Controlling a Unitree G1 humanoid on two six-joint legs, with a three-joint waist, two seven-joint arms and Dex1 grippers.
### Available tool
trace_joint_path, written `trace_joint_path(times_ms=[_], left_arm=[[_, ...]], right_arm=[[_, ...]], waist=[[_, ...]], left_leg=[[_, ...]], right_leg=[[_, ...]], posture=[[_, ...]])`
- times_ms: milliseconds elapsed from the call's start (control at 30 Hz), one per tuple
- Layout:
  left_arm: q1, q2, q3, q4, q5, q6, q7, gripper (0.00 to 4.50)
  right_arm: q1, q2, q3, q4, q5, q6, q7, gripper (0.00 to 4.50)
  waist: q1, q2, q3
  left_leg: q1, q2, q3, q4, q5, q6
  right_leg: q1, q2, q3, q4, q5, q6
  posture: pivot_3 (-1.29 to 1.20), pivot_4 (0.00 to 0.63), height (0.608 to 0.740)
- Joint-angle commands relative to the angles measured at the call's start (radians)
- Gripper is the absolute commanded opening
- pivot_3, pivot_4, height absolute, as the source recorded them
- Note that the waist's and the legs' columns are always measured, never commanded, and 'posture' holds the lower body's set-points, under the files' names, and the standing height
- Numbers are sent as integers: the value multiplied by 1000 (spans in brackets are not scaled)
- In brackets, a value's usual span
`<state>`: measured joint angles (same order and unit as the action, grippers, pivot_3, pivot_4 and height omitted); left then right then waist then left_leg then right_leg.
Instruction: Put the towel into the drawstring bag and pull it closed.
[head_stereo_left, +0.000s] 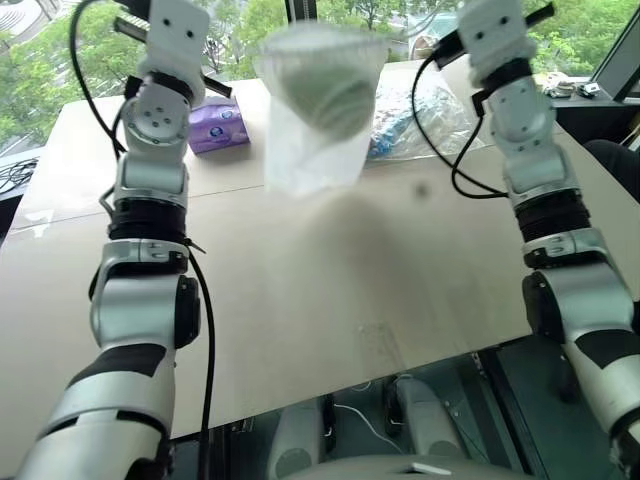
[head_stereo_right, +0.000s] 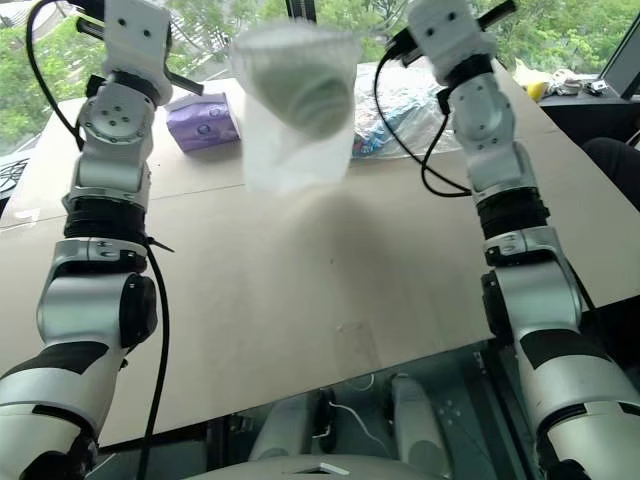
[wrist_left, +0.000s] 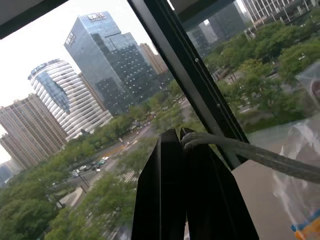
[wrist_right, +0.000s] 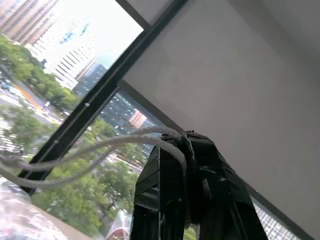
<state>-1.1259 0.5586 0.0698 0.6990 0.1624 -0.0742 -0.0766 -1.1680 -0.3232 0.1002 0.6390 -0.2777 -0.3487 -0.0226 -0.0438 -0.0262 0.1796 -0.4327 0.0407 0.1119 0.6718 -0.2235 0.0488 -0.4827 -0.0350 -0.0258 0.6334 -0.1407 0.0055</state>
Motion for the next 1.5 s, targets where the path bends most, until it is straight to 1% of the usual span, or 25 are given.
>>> trace_joint_path(times_ms=[33,100,133,167,233,267,333,367,400,433,467,533,567,600,633,700,767,900,1100,1167,1300,1400,1500], left_arm=[[-40,38,34,-54,-39,-8,-43,56],[-19,35,34,-91,-13,-22,17,56],[-30,46,81,-66,-27,9,88,56],[-37,61,113,-43,-28,36,150,56],[-42,66,127,-36,-41,48,152,56],[-27,47,86,-88,-49,19,80,56],[-2,20,36,-164,-48,1,15,56],[-3,15,52,-167,-52,8,39,56],[-11,25,81,-148,-44,21,98,56],[-22,42,114,-118,-39,37,156,56],[-29,54,131,-94,-42,56,177,56],[-26,51,107,-78,-69,69,97,56],[-12,44,81,-94,-71,53,49,56],[5,41,82,-115,-65,53,65,56],[7,37,117,-110,-78,80,111,56],[9,55,159,-86,-81,111,174,56],[33,63,169,-101,-83,126,184,56],[104,62,182,-154,-86,168,202,56],[221,88,281,-260,-104,234,304,56],[258,111,315,-282,-98,244,337,56],[294,136,365,-266,-119,258,380,56],[306,130,393,-250,-133,267,424,56],[312,109,387,-242,-154,274,440,56]], right_arm=[[-52,-74,-162,28,42,71,-174,0],[-24,-36,-66,-20,40,-5,-36,0],[-13,-31,-40,-38,18,-13,-20,0],[-14,-29,-58,-32,23,8,-37,0],[-38,-40,-141,23,57,88,-122,0],[-42,-48,-156,31,64,85,-134,0],[-32,-35,-102,8,58,32,-56,0],[-21,-21,-59,3,58,20,18,0],[-13,-20,-36,6,43,18,42,0],[-17,-24,-62,25,46,38,4,0],[-27,-33,-105,47,56,70,-60,0],[-41,-49,-152,70,78,82,-121,0],[-39,-46,-133,63,79,64,-86,0],[-24,-33,-91,38,75,33,-21,0],[-15,-25,-77,27,69,30,-6,0],[-29,-34,-147,77,104,83,-72,0],[-33,-54,-191,120,126,117,-103,0],[3,-54,-203,128,154,164,-93,0],[47,-79,-270,132,202,275,-185,0],[62,-87,-286,130,217,314,-219,0],[81,-87,-311,128,242,385,-279,0],[81,-90,-324,134,260,427,-324,0],[82,-94,-324,126,267,461,-360,0]], waist=[[4,0,0],[10,0,0],[7,0,0],[-2,0,0],[-16,0,0],[-13,0,0],[-1,0,0],[4,0,0],[5,0,0],[2,0,0],[-1,0,0],[1,0,0],[5,0,0],[8,0,0],[8,0,0],[2,-1,0],[3,-1,0],[2,-1,0],[2,-1,0],[1,-1,0],[3,-1,0],[3,-1,0],[3,-1,0]], left_leg=[[0,0,0,0,0,-1],[0,0,0,-1,0,-1],[0,0,0,-2,0,-1],[1,0,0,-2,0,-1],[4,1,-1,-2,0,-1],[3,1,-1,-2,0,-1],[2,1,0,-2,1,-1],[2,1,0,-2,1,-1],[3,1,0,-1,1,-1],[3,0,0,0,0,-1],[3,0,0,0,-1,1],[3,0,0,0,-1,1],[3,0,1,0,0,0],[3,0,0,0,1,-1],[2,0,0,0,1,-2],[2,0,0,0,1,-1],[2,0,0,0,1,-1],[3,1,0,0,1,-1],[2,2,0,0,1,-2],[3,3,-1,0,1,-2],[3,2,0,0,1,-1],[3,2,-1,0,0,-1],[3,2,-1,0,0,0]], right_leg=[[0,0,0,1,0,0],[0,0,-1,0,0,0],[0,0,-1,0,0,0],[1,0,-1,-1,0,0],[1,1,4,0,0,0],[1,1,2,1,0,0],[1,0,0,2,0,0],[1,0,0,2,0,0],[1,0,0,2,0,0],[1,0,0,2,0,0],[1,0,0,2,0,0],[0,0,1,3,0,0],[1,0,1,4,0,0],[0,0,0,4,0,0],[1,0,-1,4,0,-1],[1,0,0,3,0,0],[1,0,0,3,0,0],[1,-1,0,4,0,0],[1,0,0,4,0,0],[1,-1,1,4,0,0],[1,-1,0,4,0,0],[1,-1,0,5,0,0],[1,-1,0,5,0,-1]], posture=[[0,150,740],[0,150,740],[0,150,740],[0,150,740],[0,150,740],[0,150,740],[0,150,740],[0,150,740],[0,150,740],[0,150,740],[0,150,740],[0,150,740],[0,150,740],[0,150,740],[0,150,740],[0,150,740],[0,150,740],[0,150,740],[0,150,740],[0,150,740],[0,150,740],[0,150,740],[0,150,740]])
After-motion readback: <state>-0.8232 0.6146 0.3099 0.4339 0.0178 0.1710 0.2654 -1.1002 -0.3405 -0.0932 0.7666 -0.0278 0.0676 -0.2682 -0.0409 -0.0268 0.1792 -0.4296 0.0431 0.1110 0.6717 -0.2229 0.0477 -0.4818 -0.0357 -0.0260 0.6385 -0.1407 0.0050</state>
